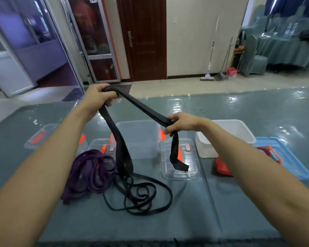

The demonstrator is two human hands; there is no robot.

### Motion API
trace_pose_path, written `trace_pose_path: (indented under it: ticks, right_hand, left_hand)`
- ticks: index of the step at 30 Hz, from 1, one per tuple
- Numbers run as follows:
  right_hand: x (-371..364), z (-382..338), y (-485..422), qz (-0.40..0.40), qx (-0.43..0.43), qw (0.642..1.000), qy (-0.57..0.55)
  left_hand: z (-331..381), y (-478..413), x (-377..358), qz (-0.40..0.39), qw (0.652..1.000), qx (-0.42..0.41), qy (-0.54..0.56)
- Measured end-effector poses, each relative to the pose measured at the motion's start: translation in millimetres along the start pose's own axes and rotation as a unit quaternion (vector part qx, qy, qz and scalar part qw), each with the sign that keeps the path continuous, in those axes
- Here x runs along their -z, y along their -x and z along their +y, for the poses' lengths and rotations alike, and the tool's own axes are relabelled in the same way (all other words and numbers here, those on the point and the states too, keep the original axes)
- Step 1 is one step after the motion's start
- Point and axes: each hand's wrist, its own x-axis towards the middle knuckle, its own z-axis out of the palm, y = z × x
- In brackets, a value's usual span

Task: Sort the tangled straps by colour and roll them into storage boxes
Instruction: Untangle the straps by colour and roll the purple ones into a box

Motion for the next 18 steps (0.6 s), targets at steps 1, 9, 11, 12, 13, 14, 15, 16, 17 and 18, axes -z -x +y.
trace_pose_path:
  ticks: [1, 9, 11, 12, 13, 14, 15, 16, 17, 18]
  right_hand:
    - [3, -7, -2, 0.023, 0.002, 1.0, 0.008]
    - [28, -121, -3, 0.081, 0.146, 0.975, -0.148]
    - [30, -139, 2, 0.059, 0.158, 0.979, -0.115]
    - [31, -144, 3, 0.056, 0.154, 0.981, -0.102]
    - [34, -146, 4, 0.058, 0.147, 0.983, -0.093]
    - [37, -146, 4, 0.063, 0.139, 0.984, -0.087]
    - [41, -143, 5, 0.076, 0.133, 0.984, -0.086]
    - [45, -134, 6, 0.097, 0.13, 0.983, -0.088]
    - [48, -121, 7, 0.122, 0.129, 0.98, -0.092]
    - [49, -104, 9, 0.143, 0.125, 0.977, -0.098]
  left_hand:
    - [-7, 5, 10, -0.029, 0.998, 0.015, -0.056]
    - [-10, 43, -38, -0.315, 0.943, 0.109, 0.005]
    - [0, 33, -53, -0.28, 0.95, 0.088, 0.105]
    - [7, 26, -56, -0.265, 0.953, 0.071, 0.129]
    - [14, 18, -56, -0.267, 0.952, 0.051, 0.142]
    - [20, 12, -56, -0.277, 0.949, 0.038, 0.145]
    - [27, 5, -53, -0.288, 0.946, 0.031, 0.144]
    - [33, -1, -51, -0.293, 0.945, 0.027, 0.143]
    - [40, -7, -50, -0.288, 0.947, 0.022, 0.144]
    - [48, -12, -49, -0.276, 0.949, 0.016, 0.153]
